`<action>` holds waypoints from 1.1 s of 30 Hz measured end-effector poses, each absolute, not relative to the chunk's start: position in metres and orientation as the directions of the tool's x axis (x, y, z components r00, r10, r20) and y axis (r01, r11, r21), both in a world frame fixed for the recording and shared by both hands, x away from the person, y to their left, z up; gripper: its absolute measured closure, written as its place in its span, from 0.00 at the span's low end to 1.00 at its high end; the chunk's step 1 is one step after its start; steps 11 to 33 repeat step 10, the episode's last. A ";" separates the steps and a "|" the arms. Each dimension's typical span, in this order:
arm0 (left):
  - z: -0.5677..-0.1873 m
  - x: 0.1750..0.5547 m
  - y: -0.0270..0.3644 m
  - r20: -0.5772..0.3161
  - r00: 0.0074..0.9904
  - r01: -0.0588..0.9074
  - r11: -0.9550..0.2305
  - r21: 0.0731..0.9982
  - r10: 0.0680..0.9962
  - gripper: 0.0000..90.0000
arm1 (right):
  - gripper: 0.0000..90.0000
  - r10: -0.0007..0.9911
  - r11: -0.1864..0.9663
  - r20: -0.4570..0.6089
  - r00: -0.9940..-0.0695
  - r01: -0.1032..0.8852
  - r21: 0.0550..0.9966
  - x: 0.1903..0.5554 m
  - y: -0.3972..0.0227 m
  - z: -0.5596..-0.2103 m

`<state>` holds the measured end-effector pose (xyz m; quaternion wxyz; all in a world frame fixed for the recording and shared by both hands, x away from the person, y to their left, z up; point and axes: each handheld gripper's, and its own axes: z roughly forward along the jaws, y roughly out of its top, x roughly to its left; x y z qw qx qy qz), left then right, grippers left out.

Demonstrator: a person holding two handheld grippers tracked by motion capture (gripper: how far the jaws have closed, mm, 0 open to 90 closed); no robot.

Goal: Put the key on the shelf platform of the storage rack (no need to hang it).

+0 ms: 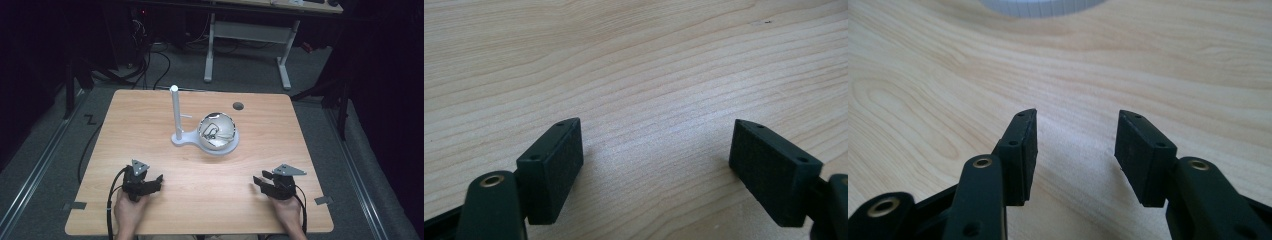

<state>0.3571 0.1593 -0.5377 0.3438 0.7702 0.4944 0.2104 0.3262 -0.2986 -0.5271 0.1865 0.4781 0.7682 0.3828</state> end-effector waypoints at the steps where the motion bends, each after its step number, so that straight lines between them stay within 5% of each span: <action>1: -0.538 0.357 0.159 -0.015 0.422 0.616 -0.274 0.738 0.907 0.24 | 0.58 0.879 0.257 0.074 -0.471 0.599 0.758 0.326 -0.297 -0.530; 6: -0.538 0.357 0.159 -0.014 0.422 0.616 -0.275 0.739 0.907 0.24 | 0.55 0.874 0.345 -0.023 -0.485 0.587 0.733 0.325 -0.287 -0.531; 33: -0.538 0.357 0.159 -0.015 0.421 0.616 -0.274 0.739 0.907 0.24 | 0.54 0.873 0.345 -0.020 -0.488 0.587 0.733 0.326 -0.287 -0.531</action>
